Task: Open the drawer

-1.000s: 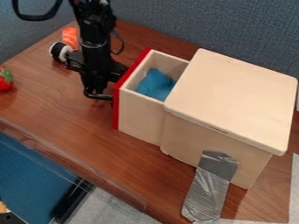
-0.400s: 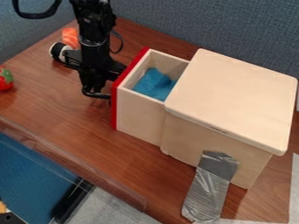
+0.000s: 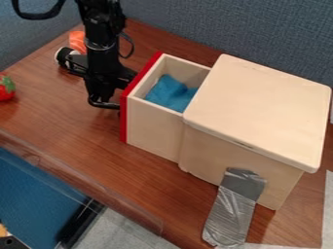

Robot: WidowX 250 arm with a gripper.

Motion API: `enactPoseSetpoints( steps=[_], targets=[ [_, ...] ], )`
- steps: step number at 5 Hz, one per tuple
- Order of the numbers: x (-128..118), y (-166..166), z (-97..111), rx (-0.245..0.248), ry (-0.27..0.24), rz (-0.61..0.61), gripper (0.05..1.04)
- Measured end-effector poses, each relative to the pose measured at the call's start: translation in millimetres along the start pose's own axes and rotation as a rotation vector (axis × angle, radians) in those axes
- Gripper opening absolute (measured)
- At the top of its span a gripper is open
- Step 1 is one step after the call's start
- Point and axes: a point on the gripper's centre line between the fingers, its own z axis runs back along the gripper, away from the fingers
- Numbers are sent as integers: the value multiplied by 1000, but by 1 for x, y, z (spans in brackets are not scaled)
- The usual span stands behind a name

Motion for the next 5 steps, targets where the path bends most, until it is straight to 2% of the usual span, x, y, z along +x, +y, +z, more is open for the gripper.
enactPoseSetpoints(
  steps=[1, 2, 3, 4, 5],
  targets=[
    [-3, 3, 0, 10, 23, 15, 449],
    [-7, 3, 6, -4, 42, 11, 759],
    [-7, 0, 18, -27, 39, -3, 990],
    [-5, -2, 46, -60, 3, -15, 1001],
    [-5, 0, 66, -65, -30, -34, 1001]
  ],
)
